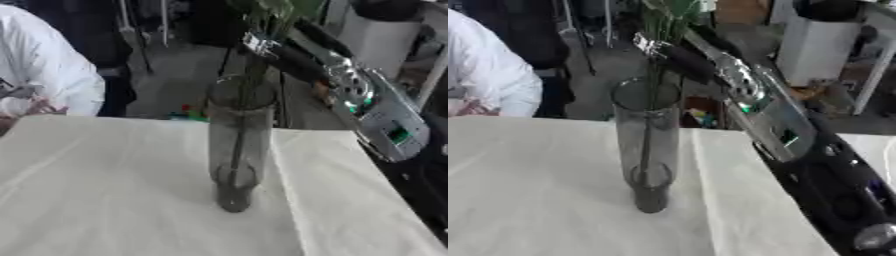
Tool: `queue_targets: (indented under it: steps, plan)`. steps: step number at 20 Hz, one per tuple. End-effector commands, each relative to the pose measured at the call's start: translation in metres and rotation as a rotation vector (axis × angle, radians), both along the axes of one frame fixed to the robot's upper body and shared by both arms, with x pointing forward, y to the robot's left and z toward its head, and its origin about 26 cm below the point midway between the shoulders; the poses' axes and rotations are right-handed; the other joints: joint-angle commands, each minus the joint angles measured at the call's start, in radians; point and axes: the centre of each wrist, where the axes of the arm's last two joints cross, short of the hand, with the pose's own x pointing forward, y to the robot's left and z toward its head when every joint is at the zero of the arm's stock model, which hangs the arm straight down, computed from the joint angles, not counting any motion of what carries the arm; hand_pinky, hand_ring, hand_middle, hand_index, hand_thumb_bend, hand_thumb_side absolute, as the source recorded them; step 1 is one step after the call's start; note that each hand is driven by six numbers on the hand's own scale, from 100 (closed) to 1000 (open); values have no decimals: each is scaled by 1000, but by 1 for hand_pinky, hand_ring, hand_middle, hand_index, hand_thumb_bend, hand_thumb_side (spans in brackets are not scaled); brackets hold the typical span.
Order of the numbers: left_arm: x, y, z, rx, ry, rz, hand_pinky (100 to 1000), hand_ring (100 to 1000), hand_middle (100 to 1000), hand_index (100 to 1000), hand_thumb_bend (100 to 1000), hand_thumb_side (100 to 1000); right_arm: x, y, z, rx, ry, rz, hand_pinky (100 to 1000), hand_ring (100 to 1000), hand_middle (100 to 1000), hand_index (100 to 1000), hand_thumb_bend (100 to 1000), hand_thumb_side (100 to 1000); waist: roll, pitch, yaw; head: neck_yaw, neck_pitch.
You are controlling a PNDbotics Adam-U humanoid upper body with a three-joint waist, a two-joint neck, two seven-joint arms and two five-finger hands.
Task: Arrange flowers into the vase.
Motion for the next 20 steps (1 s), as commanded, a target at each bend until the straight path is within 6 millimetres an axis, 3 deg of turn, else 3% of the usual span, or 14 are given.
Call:
queue_targets:
  steps: [1,5,9,10,20]
  plan:
    - [-4,3,7,3,-27,11,800,886,882,948,100,1000,-10,-7,15,-57,-39,-26,708,754,630,788,256,1000,6,-33,-1,2,0]
    - [-4,4,6,2,-23,12,800,886,882,948,100,1000,-11,-9,14,-85,-28,-38,714,762,637,790,261,1000,9,-36,-1,1,-4]
    - [-3,3,6,3,-22,8,800,887,882,948,100,1000,-11,-9,15,-23,-42,-31,695,720,536,618,100,911,12,-36,-1,-3,-11]
    - [-3,2,6,4,-20,7,800,887,883,948,100,1000,-11,-9,15,8,-50,-31,690,708,504,585,100,902,12,-36,-1,-4,-12]
    - [-3,2,5,11,-13,4,800,887,883,948,100,1000,-12,-8,17,114,-78,-35,695,710,500,580,100,875,12,-43,-4,-2,-5]
